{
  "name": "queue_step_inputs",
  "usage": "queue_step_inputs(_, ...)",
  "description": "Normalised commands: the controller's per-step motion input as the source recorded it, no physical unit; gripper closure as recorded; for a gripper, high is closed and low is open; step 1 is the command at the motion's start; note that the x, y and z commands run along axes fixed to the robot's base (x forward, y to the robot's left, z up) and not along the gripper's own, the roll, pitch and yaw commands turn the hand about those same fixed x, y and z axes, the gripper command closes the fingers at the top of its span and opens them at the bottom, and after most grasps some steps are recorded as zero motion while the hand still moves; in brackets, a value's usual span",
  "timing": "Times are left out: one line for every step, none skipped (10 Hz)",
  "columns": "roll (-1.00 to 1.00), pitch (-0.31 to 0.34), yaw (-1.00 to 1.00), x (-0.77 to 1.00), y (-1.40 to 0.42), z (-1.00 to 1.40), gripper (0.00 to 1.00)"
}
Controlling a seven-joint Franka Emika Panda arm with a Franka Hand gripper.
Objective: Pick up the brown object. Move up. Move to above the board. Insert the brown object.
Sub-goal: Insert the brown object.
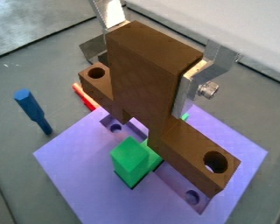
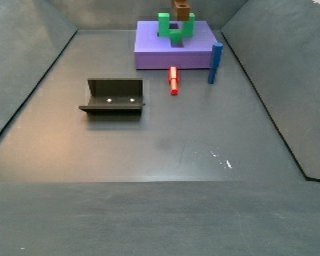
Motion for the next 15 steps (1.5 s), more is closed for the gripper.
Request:
queue_step_inputs(-0.22,-0.234,0.02,0.11,-0.05,0.0,1.0)
queue_step_inputs(-0.14,-0.157,0.0,0.02,0.0,0.0,1.0)
queue_step_inputs(-0.03,-0.063,0.0,0.0,0.0,0.0,1.0)
queue_step_inputs(0.0,-0.009,0.0,0.0,0.0,-0.05,1.0)
queue_step_inputs(0.0,-0.043,0.0,0.12,0.0,-0.15,1.0)
queue_step_inputs(0.0,-0.043,0.0,0.22,0.0,-0.19,1.0)
queue_step_inputs(0.0,-0.05,0.0,0.22,-0.01,-0.19,1.0)
queue_step_inputs(0.0,-0.059,0.0,0.16,-0.07,-0.21,1.0)
queue_step_inputs(0.01,-0.043,0.0,0.04,-0.06,-0.25,1.0)
queue_step_inputs(0.06,-0.011,0.0,0.0,-0.01,-0.22,1.0)
queue_step_inputs(0.13,0.0,0.0,0.0,0.0,-0.19,1.0)
queue_step_inputs(0.13,0.0,0.0,0.0,0.0,-0.16,1.0)
queue_step_inputs(0.11,0.0,0.0,0.0,-0.02,-0.14,1.0)
queue_step_inputs(0.05,0.0,0.0,0.05,-0.08,-0.09,1.0)
queue_step_inputs(0.08,0.0,0.0,0.07,-0.04,-0.12,1.0)
